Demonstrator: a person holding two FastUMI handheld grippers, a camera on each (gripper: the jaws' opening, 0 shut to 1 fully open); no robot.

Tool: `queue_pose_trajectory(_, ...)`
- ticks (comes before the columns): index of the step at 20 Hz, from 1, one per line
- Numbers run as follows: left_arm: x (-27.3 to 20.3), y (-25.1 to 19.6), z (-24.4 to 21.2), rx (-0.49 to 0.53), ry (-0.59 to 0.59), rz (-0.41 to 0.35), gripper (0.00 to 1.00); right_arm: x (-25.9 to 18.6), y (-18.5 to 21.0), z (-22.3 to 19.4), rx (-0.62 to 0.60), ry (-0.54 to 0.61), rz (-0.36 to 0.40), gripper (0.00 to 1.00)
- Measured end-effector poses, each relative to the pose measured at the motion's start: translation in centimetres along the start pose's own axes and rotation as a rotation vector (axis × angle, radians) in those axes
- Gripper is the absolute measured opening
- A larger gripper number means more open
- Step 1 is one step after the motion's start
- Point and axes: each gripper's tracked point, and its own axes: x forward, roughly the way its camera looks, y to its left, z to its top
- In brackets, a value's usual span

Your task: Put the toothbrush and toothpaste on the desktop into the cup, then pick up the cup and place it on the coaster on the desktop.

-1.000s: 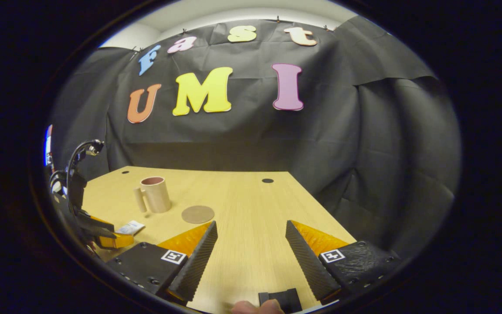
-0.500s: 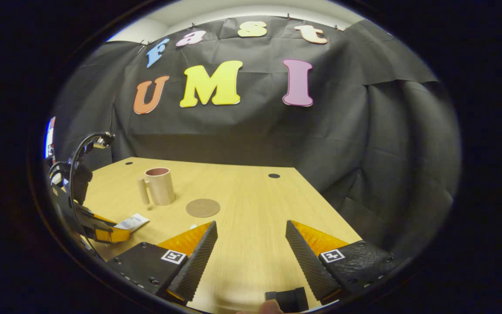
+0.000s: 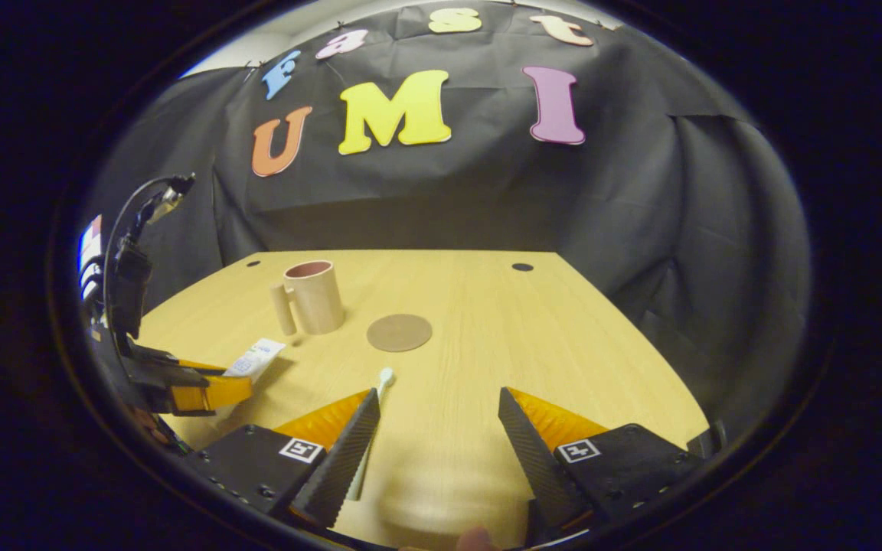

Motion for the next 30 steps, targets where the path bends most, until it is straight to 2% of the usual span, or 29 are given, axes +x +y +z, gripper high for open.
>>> queue_pose_trajectory(2, -1.1, 0.1, 1.9, -0.011, -0.063, 0.003, 0.41, 0.6, 1.5, -0.8, 0.025, 0.038, 0.024, 0.94)
queue_pose_trajectory(5, -2.9, 0.0, 4.1, 0.006, -0.151, 0.012, 0.40, 2.2, 3.1, -2.5, 0.017, 0.109, 0.021, 0.92)
queue_pose_trajectory(6, -3.3, 0.0, 4.8, 0.013, -0.181, 0.015, 0.40, 2.7, 3.4, -2.9, 0.011, 0.126, 0.019, 0.95)
queue_pose_trajectory(10, -5.3, -0.5, 6.2, 0.024, -0.256, 0.004, 0.40, 4.6, 4.3, -3.5, -0.002, 0.151, -0.009, 0.94)
queue_pose_trajectory(13, -5.8, -0.1, 7.1, 0.021, -0.293, 0.001, 0.40, 6.2, 4.4, -3.6, -0.055, 0.152, -0.061, 0.95)
queue_pose_trajectory(15, -6.0, 0.2, 7.3, 0.020, -0.307, 0.004, 0.40, 6.9, 5.0, -4.1, -0.046, 0.178, -0.053, 0.93)
queue_pose_trajectory(17, -6.2, 0.6, 7.5, 0.009, -0.314, 0.002, 0.40, 7.5, 5.6, -4.2, -0.020, 0.191, -0.038, 0.79)
queue_pose_trajectory(19, -6.4, 1.1, 7.7, -0.004, -0.320, 0.000, 0.40, 7.3, 6.0, -4.3, -0.004, 0.202, -0.027, 0.44)
queue_pose_trajectory(20, -6.5, 1.1, 7.8, -0.011, -0.325, -0.002, 0.40, 7.2, 6.3, -4.2, 0.000, 0.203, -0.014, 0.18)
queue_pose_trajectory(22, -6.5, 1.4, 8.0, -0.029, -0.337, -0.011, 0.40, 7.3, 6.2, -4.3, 0.024, 0.204, -0.012, 0.05)
queue_pose_trajectory(24, -6.7, 1.0, 8.5, -0.047, -0.354, -0.038, 0.40, 7.5, 6.0, -4.3, 0.032, 0.201, -0.018, 0.05)
queue_pose_trajectory(25, -6.7, 0.9, 8.9, -0.055, -0.366, -0.051, 0.40, 7.2, 5.8, -4.2, 0.031, 0.204, -0.020, 0.01)
queue_pose_trajectory(26, -6.9, 0.7, 9.3, -0.057, -0.378, -0.060, 0.44, 7.2, 5.8, -4.2, 0.032, 0.209, -0.015, 0.00)
queue_pose_trajectory(27, -7.1, 0.7, 9.8, -0.057, -0.394, -0.063, 0.40, 7.0, 5.8, -4.2, 0.040, 0.210, -0.007, 0.00)
queue_pose_trajectory(30, -6.9, 0.7, 11.9, -0.057, -0.444, -0.063, 0.40, 6.2, 5.7, -3.0, 0.055, 0.185, 0.016, 0.00)
